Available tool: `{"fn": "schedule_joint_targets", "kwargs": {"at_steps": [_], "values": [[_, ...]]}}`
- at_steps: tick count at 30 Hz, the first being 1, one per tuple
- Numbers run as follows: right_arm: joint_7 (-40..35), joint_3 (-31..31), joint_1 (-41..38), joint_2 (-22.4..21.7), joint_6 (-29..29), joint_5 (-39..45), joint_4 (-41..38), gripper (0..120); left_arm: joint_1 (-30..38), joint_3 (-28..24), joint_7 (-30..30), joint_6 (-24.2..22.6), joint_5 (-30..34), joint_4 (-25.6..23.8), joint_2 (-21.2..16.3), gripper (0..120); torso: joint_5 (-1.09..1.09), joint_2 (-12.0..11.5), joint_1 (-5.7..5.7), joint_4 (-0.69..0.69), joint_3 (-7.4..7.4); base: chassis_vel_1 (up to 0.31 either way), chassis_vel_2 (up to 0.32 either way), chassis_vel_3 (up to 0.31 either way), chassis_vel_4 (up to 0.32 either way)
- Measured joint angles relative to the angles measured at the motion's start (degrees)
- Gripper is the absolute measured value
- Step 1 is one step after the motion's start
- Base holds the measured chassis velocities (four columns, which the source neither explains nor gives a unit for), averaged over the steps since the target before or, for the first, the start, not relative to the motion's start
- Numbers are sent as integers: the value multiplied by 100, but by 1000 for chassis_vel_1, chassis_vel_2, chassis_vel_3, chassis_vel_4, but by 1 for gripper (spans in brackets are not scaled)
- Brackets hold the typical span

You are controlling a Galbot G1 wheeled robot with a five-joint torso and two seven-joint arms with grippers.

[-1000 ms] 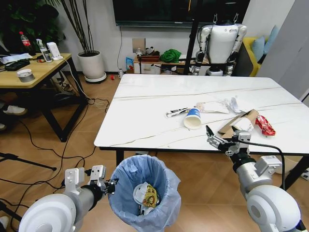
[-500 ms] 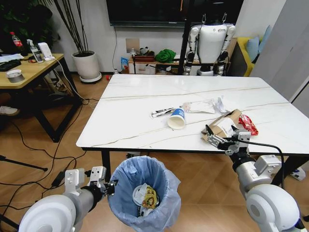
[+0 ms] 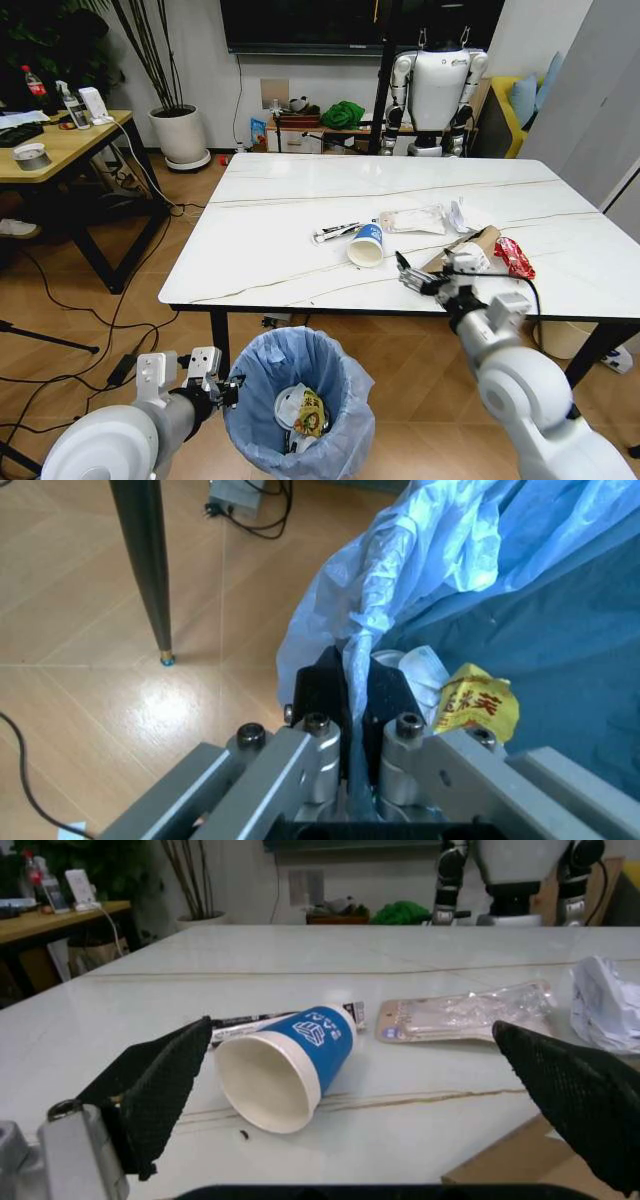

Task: Pick up the trash bin and place the trash from the table into it.

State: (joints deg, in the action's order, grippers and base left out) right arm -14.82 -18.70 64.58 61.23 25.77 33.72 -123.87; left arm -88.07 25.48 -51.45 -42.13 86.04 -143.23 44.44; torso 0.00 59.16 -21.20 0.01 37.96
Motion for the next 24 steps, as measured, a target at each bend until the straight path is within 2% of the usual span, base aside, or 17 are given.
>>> {"fn": "schedule_joint_targets", "kwargs": {"at_steps": [2, 9, 13, 18, 20, 24], "values": [[-36, 92, -123, -63, 33, 72, 66, 100, -22, 3, 6, 0, -22, 0, 3, 0, 1, 0, 0, 0, 0, 0, 0, 0, 0], [-559, 989, -1036, -423, 320, 1068, 601, 100, -62, -1, 83, 0, -186, 0, 74, 0, 0, 0, 0, -1, 0, 0, 0, 0, 0], [-894, 1335, -1434, -423, 376, 1455, 927, 100, -54, 16, 86, 0, -192, 0, 91, 0, 0, 0, 0, 0, 0, 0, 0, 0, 0], [-985, 1525, -1793, -360, 402, 1497, 1326, 99, -47, 57, 86, 0, -191, 0, 116, 0, 0, 0, 0, 1, 0, 0, 0, 0, 0], [-985, 1560, -1860, -340, 402, 1493, 1461, 97, -41, 68, 86, 0, -187, 0, 123, 0, 0, 0, 0, 0, 0, 0, 0, 0, 0], [-982, 1617, -1873, -298, 389, 1427, 1622, 78, -13, 79, 86, 0, -172, 0, 150, 0, 0, 0, 0, -1, 0, 0, 0, 0, 0]]}}
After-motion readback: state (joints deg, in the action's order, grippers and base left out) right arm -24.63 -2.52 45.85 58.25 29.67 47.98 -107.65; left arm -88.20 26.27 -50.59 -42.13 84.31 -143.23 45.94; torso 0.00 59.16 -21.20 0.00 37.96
